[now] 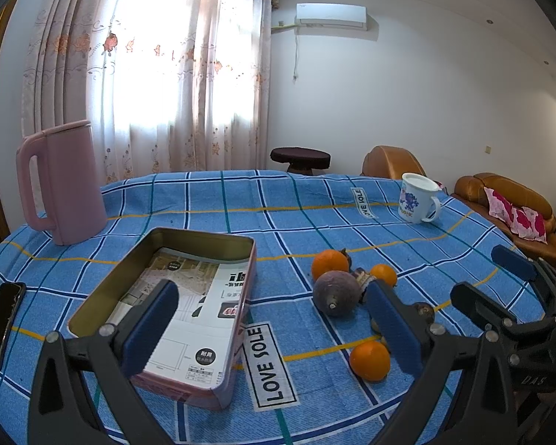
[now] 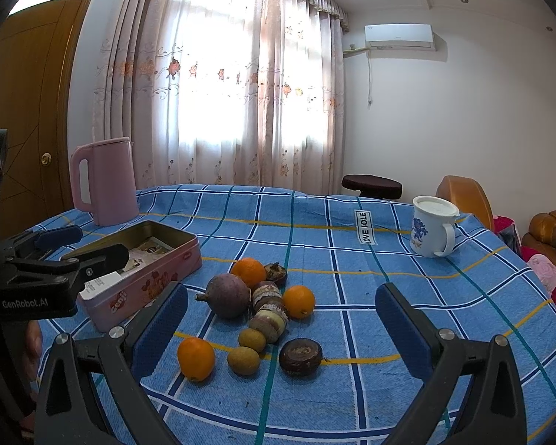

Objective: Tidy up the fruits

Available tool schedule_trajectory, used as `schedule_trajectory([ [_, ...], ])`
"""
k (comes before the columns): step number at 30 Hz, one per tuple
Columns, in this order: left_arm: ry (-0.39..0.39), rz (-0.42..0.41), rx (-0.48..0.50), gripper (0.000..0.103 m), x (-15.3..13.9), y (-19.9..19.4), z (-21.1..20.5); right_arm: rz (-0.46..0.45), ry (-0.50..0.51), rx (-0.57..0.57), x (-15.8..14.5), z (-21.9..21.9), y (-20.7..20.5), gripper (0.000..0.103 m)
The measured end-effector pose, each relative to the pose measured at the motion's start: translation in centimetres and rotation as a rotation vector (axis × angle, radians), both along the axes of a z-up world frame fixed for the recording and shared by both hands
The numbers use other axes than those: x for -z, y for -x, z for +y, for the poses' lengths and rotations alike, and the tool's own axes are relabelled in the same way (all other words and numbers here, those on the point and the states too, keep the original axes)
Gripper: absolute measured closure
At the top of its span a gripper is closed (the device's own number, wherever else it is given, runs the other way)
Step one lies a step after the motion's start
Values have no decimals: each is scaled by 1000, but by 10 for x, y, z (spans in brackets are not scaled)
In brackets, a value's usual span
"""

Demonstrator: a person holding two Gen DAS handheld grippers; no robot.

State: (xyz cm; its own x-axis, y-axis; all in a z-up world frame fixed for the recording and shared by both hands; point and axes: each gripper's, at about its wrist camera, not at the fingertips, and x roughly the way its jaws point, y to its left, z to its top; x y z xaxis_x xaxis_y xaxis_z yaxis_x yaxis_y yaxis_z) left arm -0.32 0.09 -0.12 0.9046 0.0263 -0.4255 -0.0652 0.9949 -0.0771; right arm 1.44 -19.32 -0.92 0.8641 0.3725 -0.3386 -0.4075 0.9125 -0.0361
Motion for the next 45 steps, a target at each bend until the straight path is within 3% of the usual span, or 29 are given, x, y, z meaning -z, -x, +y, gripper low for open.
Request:
schedule_trajectory([
  [18, -15, 32, 13, 0, 11, -9, -12, 17, -5, 22, 12, -11, -4, 1],
  [27, 7, 111, 122, 1, 38, -20, -37, 24, 47, 90, 32, -29, -6, 1],
  [37, -34, 225, 241, 27, 59, -33, -69, 72, 1, 101, 39, -43, -9, 2],
  [42, 17, 305, 295, 47, 65, -43, -65, 101, -18, 53, 45, -34, -13, 23],
  [45, 49, 309, 339, 60, 67, -40, -63, 118, -23, 25, 46, -28, -15, 35],
])
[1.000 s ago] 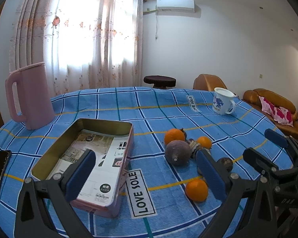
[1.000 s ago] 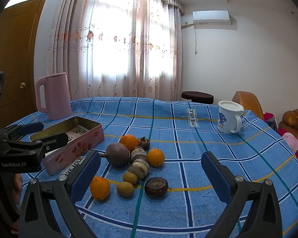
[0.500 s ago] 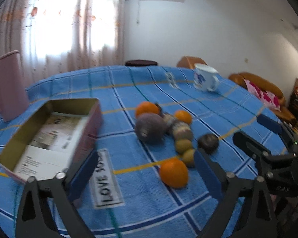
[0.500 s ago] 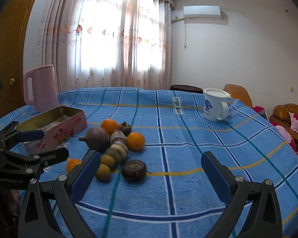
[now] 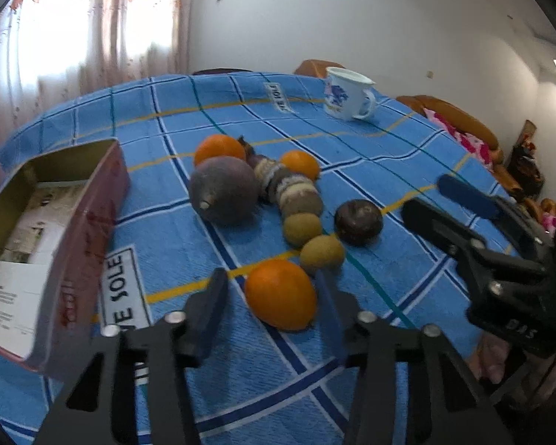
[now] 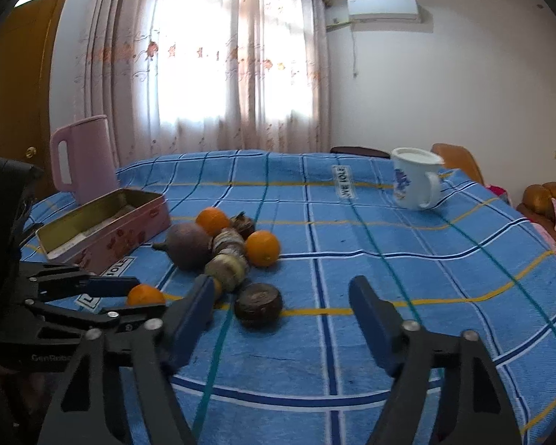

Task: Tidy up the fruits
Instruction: 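Grasp an orange with the left gripper while the right gripper grasps a small yellow-brown fruit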

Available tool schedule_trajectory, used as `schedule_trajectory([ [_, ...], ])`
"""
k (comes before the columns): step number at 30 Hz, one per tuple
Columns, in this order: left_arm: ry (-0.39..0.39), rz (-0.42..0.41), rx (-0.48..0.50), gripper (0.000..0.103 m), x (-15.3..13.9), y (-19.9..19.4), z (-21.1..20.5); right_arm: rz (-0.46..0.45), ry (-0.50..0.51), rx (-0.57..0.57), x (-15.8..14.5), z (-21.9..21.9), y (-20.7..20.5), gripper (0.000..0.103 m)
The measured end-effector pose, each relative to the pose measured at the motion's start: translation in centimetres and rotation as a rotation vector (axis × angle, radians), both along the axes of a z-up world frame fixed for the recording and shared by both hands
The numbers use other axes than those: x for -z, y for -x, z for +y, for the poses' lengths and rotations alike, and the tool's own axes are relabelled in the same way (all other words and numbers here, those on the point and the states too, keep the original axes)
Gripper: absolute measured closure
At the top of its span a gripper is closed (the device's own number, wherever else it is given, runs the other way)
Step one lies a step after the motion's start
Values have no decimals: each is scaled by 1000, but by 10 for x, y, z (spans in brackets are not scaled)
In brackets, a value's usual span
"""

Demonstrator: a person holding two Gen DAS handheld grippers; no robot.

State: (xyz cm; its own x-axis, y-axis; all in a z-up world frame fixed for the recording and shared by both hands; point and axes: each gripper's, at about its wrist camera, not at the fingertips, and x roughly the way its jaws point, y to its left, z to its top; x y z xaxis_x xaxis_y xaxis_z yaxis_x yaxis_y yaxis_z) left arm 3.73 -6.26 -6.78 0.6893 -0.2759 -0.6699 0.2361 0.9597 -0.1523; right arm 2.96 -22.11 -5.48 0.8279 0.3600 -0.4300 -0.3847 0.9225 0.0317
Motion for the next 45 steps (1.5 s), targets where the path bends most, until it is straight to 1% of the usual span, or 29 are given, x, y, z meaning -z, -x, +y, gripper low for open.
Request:
schedule_trajectory([
  [1, 4, -7, 1, 63, -1, 2, 1, 0, 2, -7, 0, 3, -1, 41],
  [2, 0, -10, -4, 64, -1, 4, 2, 2, 6, -20, 0, 7, -1, 49],
  [4, 16, -32, -13, 64, -4, 9, 8, 15, 30, -53, 2, 18, -3, 58],
  [7, -24, -81, -70, 64, -11, 16, 20, 37, 56, -98, 6, 33, -3, 63],
  [11, -20, -89, -120, 64, -12, 17, 39, 97, 104, -153, 14, 55, -6, 64],
  [13, -6, -93, -118, 64, -11, 18, 43, 129, 139, -160, 17, 60, -9, 66],
  [16, -4, -97, -115, 64, -11, 18, 43, 170, 153, -166, 20, 61, -16, 74],
  [17, -4, -98, -115, 64, -10, 17, 43, 179, 148, -174, 21, 60, -17, 74],
  [20, -7, -103, -116, 64, -10, 14, 40, 174, 174, -178, 22, 63, -16, 74],
  [23, -4, -110, -121, 64, -10, 17, 41, 172, 156, -192, 22, 61, -16, 75],
  [29, -12, -161, -144, 64, -18, 25, 45, 119, 112, -189, 16, 54, -8, 75],
  [36, -39, -225, -177, 64, -31, 33, 51, 16, 105, -208, 0, 61, 4, 76],
  [39, -45, -248, -195, 64, -36, 36, 56, -8, 93, -214, -6, 62, 5, 75],
  [45, -53, -268, -230, 64, -44, 36, 69, -39, 86, -237, -18, 74, 2, 76],
])
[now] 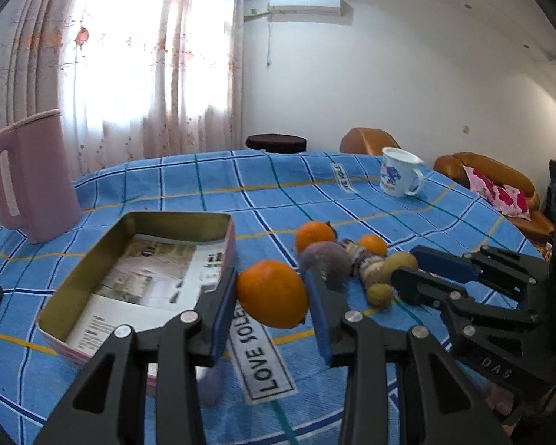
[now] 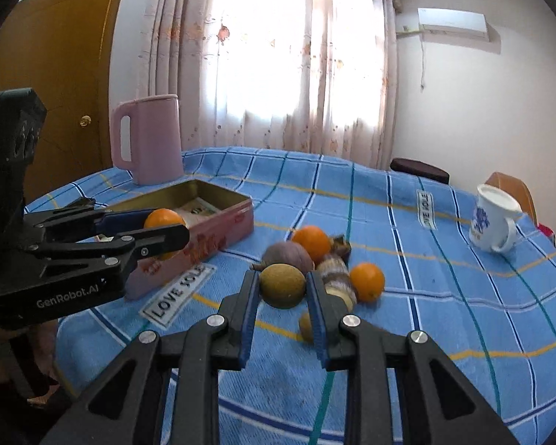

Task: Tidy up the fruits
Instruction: 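Carry the orange into the tin box and open the left gripper while the right releases its fruit there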

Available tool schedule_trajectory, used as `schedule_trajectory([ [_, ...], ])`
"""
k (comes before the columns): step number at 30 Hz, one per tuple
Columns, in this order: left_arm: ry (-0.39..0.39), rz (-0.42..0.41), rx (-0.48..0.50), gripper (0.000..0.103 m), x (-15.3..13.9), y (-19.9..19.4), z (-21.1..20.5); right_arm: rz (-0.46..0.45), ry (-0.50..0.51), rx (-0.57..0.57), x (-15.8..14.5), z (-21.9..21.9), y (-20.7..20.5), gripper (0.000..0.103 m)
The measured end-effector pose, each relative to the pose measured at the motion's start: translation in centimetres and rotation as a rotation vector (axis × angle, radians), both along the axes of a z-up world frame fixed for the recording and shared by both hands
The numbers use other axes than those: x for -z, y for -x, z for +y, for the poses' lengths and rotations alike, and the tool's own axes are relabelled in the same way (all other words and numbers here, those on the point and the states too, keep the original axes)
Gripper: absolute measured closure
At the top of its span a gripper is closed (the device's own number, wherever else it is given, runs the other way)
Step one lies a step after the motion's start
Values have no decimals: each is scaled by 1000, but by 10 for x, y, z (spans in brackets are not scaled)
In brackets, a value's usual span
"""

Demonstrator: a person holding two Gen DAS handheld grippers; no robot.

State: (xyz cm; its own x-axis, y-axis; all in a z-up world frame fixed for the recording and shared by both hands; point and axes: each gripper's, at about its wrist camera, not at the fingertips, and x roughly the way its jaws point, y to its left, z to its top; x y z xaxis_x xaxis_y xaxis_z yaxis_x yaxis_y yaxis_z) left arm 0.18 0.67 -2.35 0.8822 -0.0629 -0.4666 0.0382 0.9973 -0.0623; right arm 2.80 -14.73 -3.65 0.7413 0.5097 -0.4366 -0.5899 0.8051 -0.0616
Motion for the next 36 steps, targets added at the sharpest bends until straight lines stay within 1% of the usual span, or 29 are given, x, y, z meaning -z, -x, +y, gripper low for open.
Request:
schedule_trajectory([
  [8, -6, -13, -73, 64, -10, -2, 31, -35, -9, -81, -24, 35, -9, 76],
  [14, -21, -6, -132, 64, -12, -6, 59, -40, 0, -142, -33, 70, -17, 76],
  [20, -31, 25, -178, 64, -8, -16, 84, -37, 13, -183, -33, 101, -25, 75],
  [24, -33, 47, -191, 64, -3, -22, 94, -27, 26, -200, -30, 119, -30, 75],
  [36, -39, 94, -218, 64, 6, -37, 113, 15, 61, -206, -15, 147, -49, 75],
])
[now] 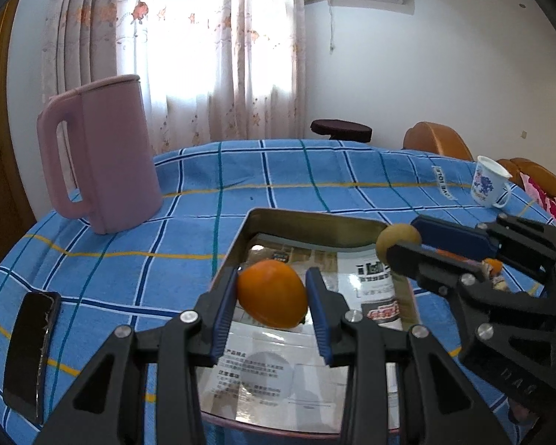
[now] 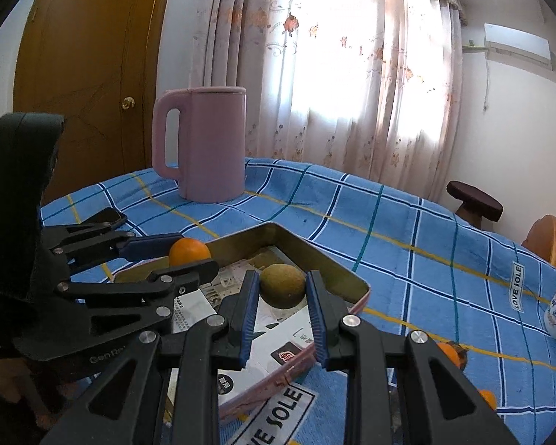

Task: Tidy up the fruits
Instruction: 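Carry the orange into the tin box and open the left gripper while the right releases its fruit there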

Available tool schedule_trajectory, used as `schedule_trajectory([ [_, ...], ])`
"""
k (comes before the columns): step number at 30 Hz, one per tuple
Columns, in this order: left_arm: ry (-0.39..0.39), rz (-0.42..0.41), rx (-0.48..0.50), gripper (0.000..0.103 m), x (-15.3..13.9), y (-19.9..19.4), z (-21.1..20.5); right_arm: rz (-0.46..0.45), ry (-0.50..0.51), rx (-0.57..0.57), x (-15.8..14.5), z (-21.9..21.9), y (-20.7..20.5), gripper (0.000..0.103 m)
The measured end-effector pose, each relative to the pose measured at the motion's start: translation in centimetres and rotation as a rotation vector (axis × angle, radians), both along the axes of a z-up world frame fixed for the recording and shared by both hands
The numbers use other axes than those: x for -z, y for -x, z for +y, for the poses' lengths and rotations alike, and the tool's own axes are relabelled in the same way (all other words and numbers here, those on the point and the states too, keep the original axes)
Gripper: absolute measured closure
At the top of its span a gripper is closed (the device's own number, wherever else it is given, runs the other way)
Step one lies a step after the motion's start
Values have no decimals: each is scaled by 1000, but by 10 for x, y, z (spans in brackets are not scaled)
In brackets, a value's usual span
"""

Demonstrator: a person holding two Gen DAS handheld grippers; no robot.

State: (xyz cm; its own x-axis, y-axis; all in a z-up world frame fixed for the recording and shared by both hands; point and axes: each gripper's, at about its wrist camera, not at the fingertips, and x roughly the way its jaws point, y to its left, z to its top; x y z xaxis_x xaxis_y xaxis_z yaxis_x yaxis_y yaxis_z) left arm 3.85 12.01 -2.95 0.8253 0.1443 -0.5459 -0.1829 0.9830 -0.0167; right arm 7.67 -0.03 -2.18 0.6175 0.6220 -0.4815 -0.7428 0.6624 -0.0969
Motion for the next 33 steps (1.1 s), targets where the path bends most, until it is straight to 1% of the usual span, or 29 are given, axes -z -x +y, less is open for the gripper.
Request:
schedule_trajectory([
  [15, 1, 83, -1, 64, 13, -14, 10, 91, 85, -23, 27, 25, -12, 75],
  [26, 12, 124, -2, 64, 19, -20, 12, 129, 117, -19, 31, 29, -18, 75],
  [31, 7, 130, -5, 63, 19, -21, 11, 149, 116, -18, 33, 28, -21, 75],
  [33, 2, 123, -10, 63, 18, -20, 10, 140, 110, -14, 32, 27, -19, 74],
])
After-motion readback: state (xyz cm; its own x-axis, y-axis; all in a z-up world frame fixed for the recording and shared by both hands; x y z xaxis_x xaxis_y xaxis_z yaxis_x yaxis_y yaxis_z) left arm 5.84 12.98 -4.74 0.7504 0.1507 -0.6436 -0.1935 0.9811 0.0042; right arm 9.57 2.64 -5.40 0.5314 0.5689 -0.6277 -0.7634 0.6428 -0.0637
